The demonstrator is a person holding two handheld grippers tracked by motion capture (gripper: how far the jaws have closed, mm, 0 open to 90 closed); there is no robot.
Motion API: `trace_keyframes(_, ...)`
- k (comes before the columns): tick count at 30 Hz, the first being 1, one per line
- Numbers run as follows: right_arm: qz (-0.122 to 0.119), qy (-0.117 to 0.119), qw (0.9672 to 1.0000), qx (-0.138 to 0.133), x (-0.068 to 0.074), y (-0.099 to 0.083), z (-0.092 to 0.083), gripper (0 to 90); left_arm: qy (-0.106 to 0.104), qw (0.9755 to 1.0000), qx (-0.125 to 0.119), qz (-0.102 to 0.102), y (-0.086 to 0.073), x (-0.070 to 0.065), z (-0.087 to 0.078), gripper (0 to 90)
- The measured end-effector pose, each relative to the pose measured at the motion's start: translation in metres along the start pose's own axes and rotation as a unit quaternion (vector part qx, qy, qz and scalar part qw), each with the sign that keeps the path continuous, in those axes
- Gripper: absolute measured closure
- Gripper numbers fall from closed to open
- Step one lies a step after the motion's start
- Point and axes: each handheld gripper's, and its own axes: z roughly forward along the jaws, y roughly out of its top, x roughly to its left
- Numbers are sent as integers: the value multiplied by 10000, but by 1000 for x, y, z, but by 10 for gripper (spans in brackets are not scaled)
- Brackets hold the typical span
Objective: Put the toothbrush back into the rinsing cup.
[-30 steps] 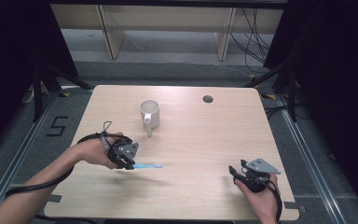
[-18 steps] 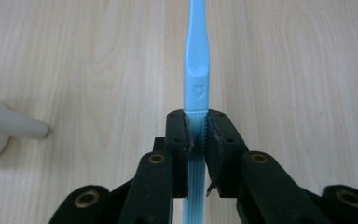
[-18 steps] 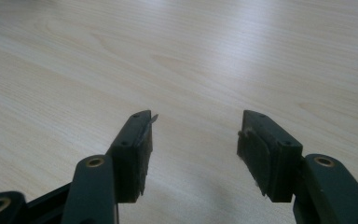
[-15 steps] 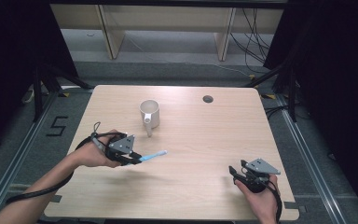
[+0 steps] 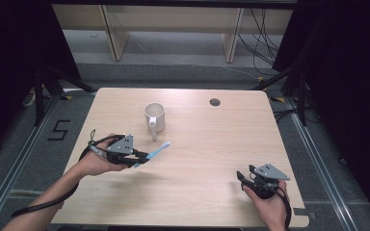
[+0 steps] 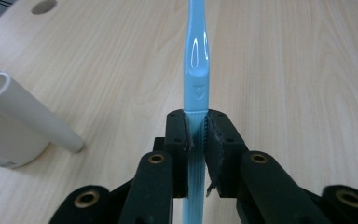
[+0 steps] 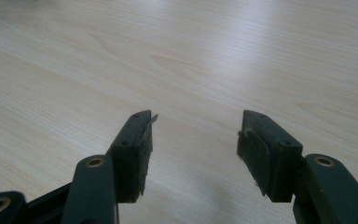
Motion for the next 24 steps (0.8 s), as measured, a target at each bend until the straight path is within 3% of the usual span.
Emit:
trace_keyframes(2, 90, 9, 9999, 65, 1, 0, -1, 450, 66, 9999, -110, -50, 0, 0, -2, 788)
trace_keyframes(3, -91, -25, 10000, 18, -1, 0, 0, 450, 97, 9997, -174, -112, -1, 0, -1, 788)
trace_keyframes(4, -99, -26, 9999, 3, -1, 0, 0, 449, 128, 9995, -229, -152, -2, -1, -1, 788)
trace_keyframes(5, 114, 18, 9999, 83, 2, -1, -1, 450, 110, 9995, -251, -163, -2, -1, 0, 789)
trace_keyframes(11, 39, 5, 10000, 54, 1, 0, 0, 450, 228, 9988, -386, -219, -5, -3, 3, 788)
trace_keyframes(16, 59, 5, 10000, 63, 2, 0, -1, 450, 436, 9963, -678, -298, -2, -3, -1, 789)
trace_keyframes(17, 117, 17, 9999, 81, 3, 0, -1, 450, 495, 9948, -829, -335, -2, -2, -2, 789)
trace_keyframes(19, -109, -29, 9999, 1, 0, 0, 1, 450, 549, 9927, -985, -427, -2, -2, -3, 788)
trace_keyframes(20, 0, 38, 10000, 49, 2, 0, 1, 449, 716, 9888, -1197, -525, -2, -2, -3, 789)
trace_keyframes(21, 0, 38, 10000, 49, 2, 0, 1, 449, 716, 9888, -1197, -525, -2, -2, -3, 789)
trace_keyframes(22, -75, -35, 10000, -11, 1, 0, 1, 450, 803, 9860, -1321, -625, -2, -2, -4, 788)
trace_keyframes(23, -75, -35, 10000, -11, 1, 0, 1, 450, 803, 9860, -1321, -625, -2, -2, -4, 789)
trace_keyframes(24, -104, -47, 9999, -24, 1, 0, 1, 449, 786, 9821, -1542, -736, -3, -1, -3, 788)
